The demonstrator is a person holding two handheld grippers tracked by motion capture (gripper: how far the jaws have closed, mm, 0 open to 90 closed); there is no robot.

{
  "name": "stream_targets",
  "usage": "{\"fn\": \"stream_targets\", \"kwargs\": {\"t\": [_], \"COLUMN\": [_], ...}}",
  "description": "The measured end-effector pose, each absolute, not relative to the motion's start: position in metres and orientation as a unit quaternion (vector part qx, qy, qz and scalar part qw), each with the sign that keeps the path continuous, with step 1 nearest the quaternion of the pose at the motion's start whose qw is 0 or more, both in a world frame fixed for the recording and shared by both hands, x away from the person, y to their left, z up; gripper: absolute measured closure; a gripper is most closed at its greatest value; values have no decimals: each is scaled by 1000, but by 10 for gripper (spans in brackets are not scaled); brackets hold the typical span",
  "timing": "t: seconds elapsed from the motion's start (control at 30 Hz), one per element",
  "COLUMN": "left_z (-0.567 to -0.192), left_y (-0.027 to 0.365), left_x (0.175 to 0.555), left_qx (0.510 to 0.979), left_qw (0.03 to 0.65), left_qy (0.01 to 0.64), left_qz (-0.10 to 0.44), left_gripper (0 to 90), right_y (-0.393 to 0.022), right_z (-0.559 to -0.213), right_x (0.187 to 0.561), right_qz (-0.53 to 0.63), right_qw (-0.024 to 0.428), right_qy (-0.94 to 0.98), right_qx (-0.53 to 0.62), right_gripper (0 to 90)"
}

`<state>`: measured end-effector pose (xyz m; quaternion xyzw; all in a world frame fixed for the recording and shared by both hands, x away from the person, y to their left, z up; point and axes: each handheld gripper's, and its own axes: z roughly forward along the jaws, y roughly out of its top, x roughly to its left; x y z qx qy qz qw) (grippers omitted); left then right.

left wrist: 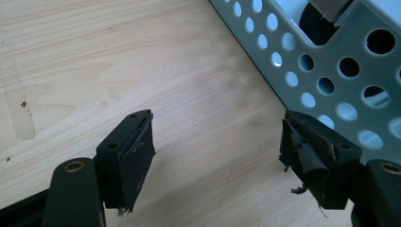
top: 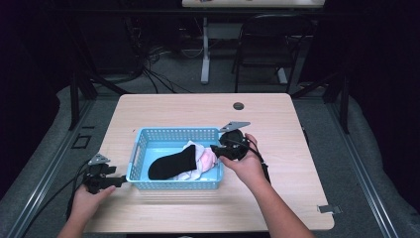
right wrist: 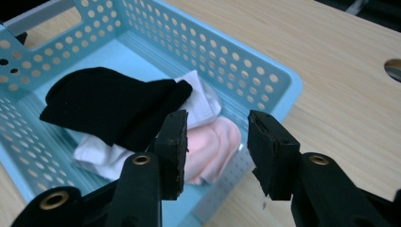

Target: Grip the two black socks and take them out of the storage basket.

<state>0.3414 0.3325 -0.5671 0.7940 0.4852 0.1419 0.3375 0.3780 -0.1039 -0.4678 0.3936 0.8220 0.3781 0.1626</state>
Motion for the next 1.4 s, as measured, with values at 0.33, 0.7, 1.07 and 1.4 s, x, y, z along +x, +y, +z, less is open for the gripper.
{"fn": "stream_targets", "kwargs": {"t": [0.33,0.7,1.07,1.4], "left_z": [-567,-567,-566,-566], "left_y": [333,332,333,333], "left_x": [342,342,342,342], "left_qx": [794,793,793,794], "left_qw": [338,339,340,341], "left_qy": [485,485,484,483], "left_qz": [142,142,143,143], "left_gripper": [267,266,266,266], "right_y": [-75,-48,-25,-16], "right_z": [-470,-480,-498,-517], "right_x": [395,410,430,440], "right_qz": [372,367,345,325], "right_qw": [147,136,97,74], "right_qy": [829,831,835,827], "right_qx": [390,396,417,453], "right_gripper": [585,586,549,497]}}
